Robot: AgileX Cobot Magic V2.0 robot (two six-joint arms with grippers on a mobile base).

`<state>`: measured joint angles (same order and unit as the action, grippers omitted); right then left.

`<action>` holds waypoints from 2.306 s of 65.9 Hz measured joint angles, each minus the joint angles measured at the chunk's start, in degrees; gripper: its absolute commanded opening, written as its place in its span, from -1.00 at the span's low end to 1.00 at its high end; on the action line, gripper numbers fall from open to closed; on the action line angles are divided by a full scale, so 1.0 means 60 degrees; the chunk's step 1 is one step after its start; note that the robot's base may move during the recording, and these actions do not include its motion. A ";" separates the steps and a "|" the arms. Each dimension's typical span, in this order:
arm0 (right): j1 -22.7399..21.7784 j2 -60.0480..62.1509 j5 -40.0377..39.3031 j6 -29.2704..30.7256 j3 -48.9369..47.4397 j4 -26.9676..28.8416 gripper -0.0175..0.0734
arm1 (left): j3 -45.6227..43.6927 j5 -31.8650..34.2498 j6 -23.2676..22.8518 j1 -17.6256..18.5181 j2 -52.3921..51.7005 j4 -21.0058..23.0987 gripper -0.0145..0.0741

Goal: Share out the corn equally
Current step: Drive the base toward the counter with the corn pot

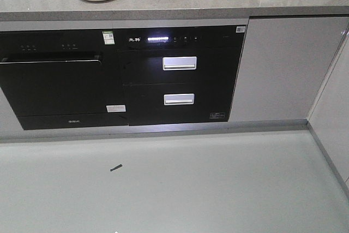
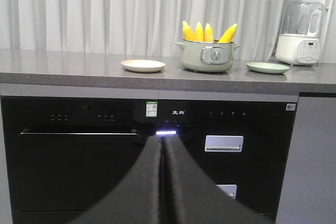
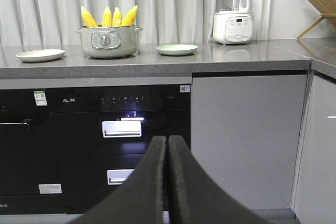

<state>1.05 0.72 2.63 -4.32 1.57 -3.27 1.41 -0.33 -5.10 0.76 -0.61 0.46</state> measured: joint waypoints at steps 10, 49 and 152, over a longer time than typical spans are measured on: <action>0.0000 0.0000 0.0000 0.0000 0.0000 0.0000 -0.63 | 0.0000 0.0000 0.0000 0.0000 0.0000 0.0000 -0.69; 0.0000 0.0000 0.0000 0.0000 0.0000 0.0000 -0.63 | 0.0000 0.0000 0.0000 0.0000 0.0000 0.0000 -0.69; 0.0000 0.0000 0.0000 0.0000 0.0000 0.0000 -0.63 | 0.0000 0.0000 0.0000 0.0000 0.0000 0.0000 -0.69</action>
<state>1.05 0.72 2.63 -4.32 1.57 -3.27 1.41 -0.33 -5.10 0.76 -0.61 0.46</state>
